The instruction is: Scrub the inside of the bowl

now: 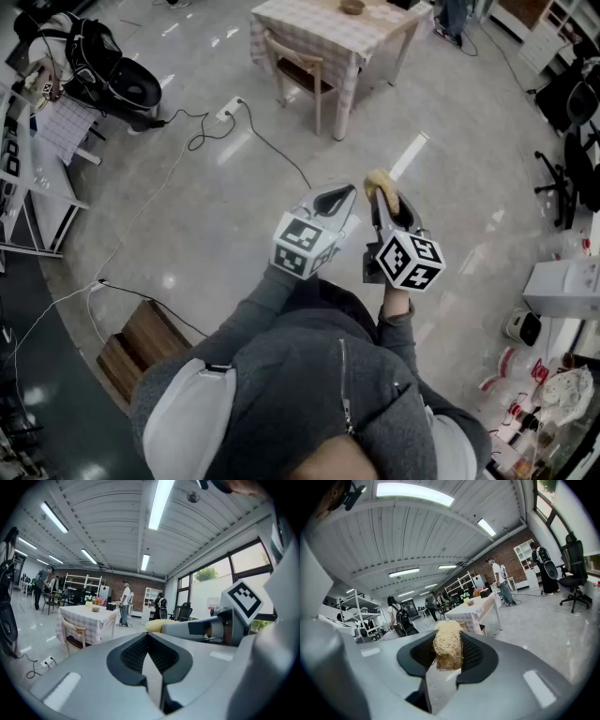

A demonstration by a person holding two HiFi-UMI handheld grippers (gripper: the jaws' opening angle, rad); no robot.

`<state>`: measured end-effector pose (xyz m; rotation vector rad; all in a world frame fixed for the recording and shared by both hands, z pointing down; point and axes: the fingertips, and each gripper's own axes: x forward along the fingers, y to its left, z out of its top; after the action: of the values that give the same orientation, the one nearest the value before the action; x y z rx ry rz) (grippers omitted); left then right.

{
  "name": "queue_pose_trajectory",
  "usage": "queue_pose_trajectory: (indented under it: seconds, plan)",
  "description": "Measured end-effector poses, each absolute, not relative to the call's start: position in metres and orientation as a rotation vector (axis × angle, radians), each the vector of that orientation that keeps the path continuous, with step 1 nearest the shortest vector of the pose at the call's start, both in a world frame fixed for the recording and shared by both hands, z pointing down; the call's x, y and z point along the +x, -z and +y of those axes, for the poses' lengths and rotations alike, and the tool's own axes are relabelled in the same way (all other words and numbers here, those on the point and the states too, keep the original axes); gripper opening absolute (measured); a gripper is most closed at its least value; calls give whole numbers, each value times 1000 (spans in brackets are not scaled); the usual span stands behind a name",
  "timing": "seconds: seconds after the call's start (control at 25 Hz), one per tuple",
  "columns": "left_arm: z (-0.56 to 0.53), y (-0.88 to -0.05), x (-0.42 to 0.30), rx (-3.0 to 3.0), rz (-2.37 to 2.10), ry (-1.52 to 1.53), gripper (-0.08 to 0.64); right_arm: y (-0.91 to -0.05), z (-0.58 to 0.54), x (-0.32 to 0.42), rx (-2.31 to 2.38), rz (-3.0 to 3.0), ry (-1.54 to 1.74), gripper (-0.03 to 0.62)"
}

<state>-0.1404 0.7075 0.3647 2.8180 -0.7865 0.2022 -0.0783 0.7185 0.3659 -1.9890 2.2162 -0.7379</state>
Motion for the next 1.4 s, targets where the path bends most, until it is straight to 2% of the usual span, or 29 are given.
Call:
queue_pose_trajectory:
  seconds: [0.8, 1.4]
  plan:
    - [725, -384, -126, 2796, -782, -267, 9, -378, 738, -66, -2008, 2199, 785, 123]
    - [631, -385, -87, 2769, -810, -242, 9, -380, 644, -38, -1965, 2238, 823, 124]
